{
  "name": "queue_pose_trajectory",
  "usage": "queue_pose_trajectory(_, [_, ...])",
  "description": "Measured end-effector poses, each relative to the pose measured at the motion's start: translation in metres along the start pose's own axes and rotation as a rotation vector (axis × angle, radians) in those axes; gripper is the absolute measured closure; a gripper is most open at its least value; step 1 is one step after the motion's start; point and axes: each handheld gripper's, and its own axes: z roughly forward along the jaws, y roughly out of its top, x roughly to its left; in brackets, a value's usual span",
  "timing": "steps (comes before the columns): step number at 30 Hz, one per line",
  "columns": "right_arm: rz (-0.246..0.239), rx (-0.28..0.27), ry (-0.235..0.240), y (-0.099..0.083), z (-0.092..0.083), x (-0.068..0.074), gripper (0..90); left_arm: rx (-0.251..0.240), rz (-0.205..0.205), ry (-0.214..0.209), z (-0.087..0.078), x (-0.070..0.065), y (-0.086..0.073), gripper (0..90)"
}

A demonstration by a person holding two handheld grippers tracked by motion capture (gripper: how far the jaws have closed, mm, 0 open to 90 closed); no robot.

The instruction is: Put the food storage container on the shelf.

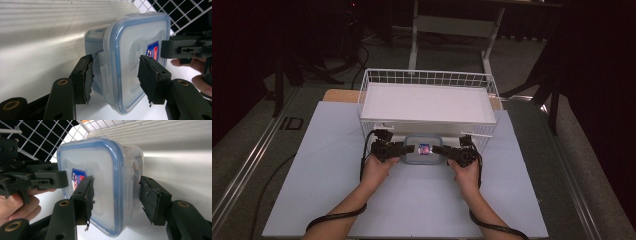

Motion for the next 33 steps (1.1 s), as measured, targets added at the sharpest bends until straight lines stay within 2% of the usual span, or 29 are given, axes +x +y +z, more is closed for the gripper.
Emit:
queue_pose_trajectory(2, [0.007,0.002,0.000,0.001,0.000,-0.001,46.2,-0.002,0.022,0.000,0.000,0.004,0.002,47.4])
queue_pose_trajectory(6, [0.017,0.016,0.004,0.005,0.001,-0.002,45.9,-0.004,0.015,-0.016,0.001,0.006,0.003,47.3])
queue_pose_trajectory(8, [0.003,0.012,-0.016,0.006,0.002,0.000,44.1,-0.004,0.021,-0.014,0.003,0.005,0.003,47.1])
queue_pose_trajectory(10, [-0.018,0.011,-0.043,0.007,0.003,0.004,41.6,-0.008,-0.001,-0.025,0.004,0.008,0.003,47.0])
queue_pose_trajectory(11, [-0.031,0.014,-0.053,0.008,0.004,0.005,40.3,-0.017,-0.025,-0.028,0.004,0.008,0.003,46.7])
queue_pose_trajectory(12, [-0.043,0.022,-0.060,0.009,0.005,0.006,39.8,-0.023,-0.022,-0.025,0.005,0.009,0.004,46.7])
queue_pose_trajectory(14, [-0.034,0.023,-0.057,0.010,0.006,0.004,39.6,-0.023,0.002,-0.001,0.007,0.007,0.004,44.5])
queue_pose_trajectory(17, [-0.022,0.007,-0.058,0.010,0.008,0.002,37.8,-0.036,0.064,0.052,0.008,0.002,0.006,42.2])
queue_pose_trajectory(21, [-0.018,-0.028,-0.082,0.009,0.012,0.001,35.7,-0.031,0.049,0.076,0.013,0.003,0.007,36.5])
queue_pose_trajectory(22, [-0.031,-0.038,-0.098,0.009,0.012,0.002,36.9,-0.032,0.051,0.080,0.014,0.004,0.007,34.9])
queue_pose_trajectory(25, [-0.047,-0.020,-0.112,0.010,0.014,0.004,32.7,-0.041,0.047,0.062,0.015,0.007,0.007,33.6])
queue_pose_trajectory(29, [-0.051,-0.017,-0.127,0.010,0.014,0.008,33.4,-0.047,0.069,0.094,0.014,0.002,0.007,33.5])
queue_pose_trajectory(30, [-0.063,-0.016,-0.139,0.010,0.013,0.009,33.5,-0.049,0.074,0.092,0.012,0.001,0.006,33.5])
queue_pose_trajectory(31, [-0.107,-0.032,-0.150,0.010,0.013,0.010,33.5,-0.052,0.086,0.093,0.010,0.000,0.006,33.2])
queue_pose_trajectory(32, [-0.142,-0.037,-0.169,0.009,0.009,0.013,32.1,-0.065,0.098,0.082,0.007,-0.001,0.004,24.8])
queue_pose_trajectory(33, [-0.142,-0.037,-0.169,0.009,0.009,0.013,32.1,-0.072,0.113,0.071,0.005,-0.002,0.003,24.8])
